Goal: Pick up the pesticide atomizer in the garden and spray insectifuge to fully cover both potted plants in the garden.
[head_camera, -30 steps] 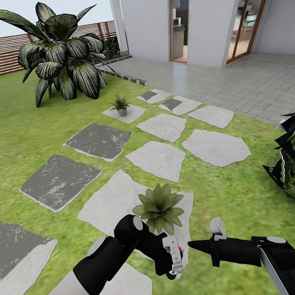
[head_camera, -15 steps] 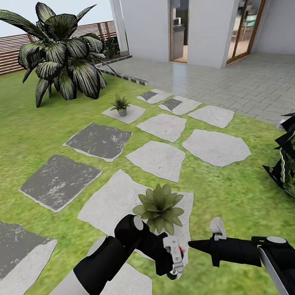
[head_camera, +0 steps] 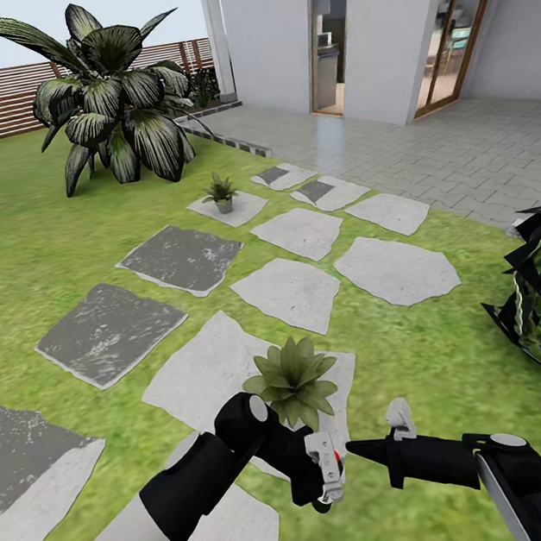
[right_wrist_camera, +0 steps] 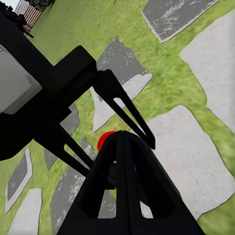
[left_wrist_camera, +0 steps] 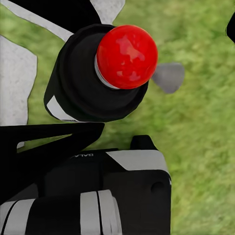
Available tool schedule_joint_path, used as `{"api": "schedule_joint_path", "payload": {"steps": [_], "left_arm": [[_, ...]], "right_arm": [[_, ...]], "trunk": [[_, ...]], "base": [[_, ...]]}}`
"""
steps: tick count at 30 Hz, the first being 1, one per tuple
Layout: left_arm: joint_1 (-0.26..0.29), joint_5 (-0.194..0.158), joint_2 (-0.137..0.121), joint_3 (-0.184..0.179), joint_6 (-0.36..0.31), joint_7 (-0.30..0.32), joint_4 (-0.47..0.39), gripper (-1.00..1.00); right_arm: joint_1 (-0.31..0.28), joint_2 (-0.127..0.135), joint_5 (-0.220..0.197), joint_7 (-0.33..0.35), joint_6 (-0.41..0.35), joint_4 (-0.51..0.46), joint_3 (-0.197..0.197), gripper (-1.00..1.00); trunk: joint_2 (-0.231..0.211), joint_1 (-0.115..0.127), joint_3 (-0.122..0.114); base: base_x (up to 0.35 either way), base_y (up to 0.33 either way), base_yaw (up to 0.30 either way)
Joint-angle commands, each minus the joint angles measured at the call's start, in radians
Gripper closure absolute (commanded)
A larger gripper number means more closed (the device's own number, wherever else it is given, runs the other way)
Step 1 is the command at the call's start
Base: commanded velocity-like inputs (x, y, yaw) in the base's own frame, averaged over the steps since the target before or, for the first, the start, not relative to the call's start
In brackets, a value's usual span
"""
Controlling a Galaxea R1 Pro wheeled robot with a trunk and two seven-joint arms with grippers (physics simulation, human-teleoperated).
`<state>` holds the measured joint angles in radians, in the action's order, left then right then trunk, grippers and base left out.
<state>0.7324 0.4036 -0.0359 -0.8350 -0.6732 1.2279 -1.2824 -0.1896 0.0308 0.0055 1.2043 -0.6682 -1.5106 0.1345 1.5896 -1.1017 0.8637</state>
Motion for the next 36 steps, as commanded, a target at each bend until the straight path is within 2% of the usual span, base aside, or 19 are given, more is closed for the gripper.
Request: {"api": "schedule_joint_path", "payload": {"steps": [1, 10, 13, 17, 36], "left_arm": [[0.001, 0.004, -0.001, -0.001, -0.009, 0.005, -0.002, 1.00], [0.003, 0.004, 0.001, 0.000, -0.009, 0.004, -0.002, 1.00], [0.004, 0.004, 0.019, 0.001, -0.009, 0.004, -0.002, 1.00], [0.004, 0.004, 0.027, 0.001, -0.009, 0.004, -0.002, 1.00], [0.012, 0.004, 0.030, 0.002, -0.012, 0.005, -0.002, 1.00]], "right_arm": [[-0.001, 0.000, 0.001, 0.004, -0.008, -0.001, 0.001, 1.00], [-0.001, -0.002, 0.001, 0.005, -0.007, 0.000, 0.002, 1.00], [-0.001, -0.002, 0.001, 0.005, -0.007, 0.000, 0.002, 1.00], [-0.001, -0.002, 0.001, 0.005, -0.007, 0.000, 0.002, 1.00], [-0.001, -0.002, 0.002, 0.005, -0.007, 0.001, 0.002, 1.00]], "trunk": [[0.000, 0.000, 0.001], [0.000, 0.000, 0.001], [0.000, 0.000, 0.001], [0.000, 0.000, 0.001], [0.000, 0.000, 0.001]], "base": [[0.000, 0.000, 0.000], [0.000, 0.000, 0.000], [0.000, 0.000, 0.000], [0.000, 0.000, 0.000], [0.000, 0.000, 0.000]]}}
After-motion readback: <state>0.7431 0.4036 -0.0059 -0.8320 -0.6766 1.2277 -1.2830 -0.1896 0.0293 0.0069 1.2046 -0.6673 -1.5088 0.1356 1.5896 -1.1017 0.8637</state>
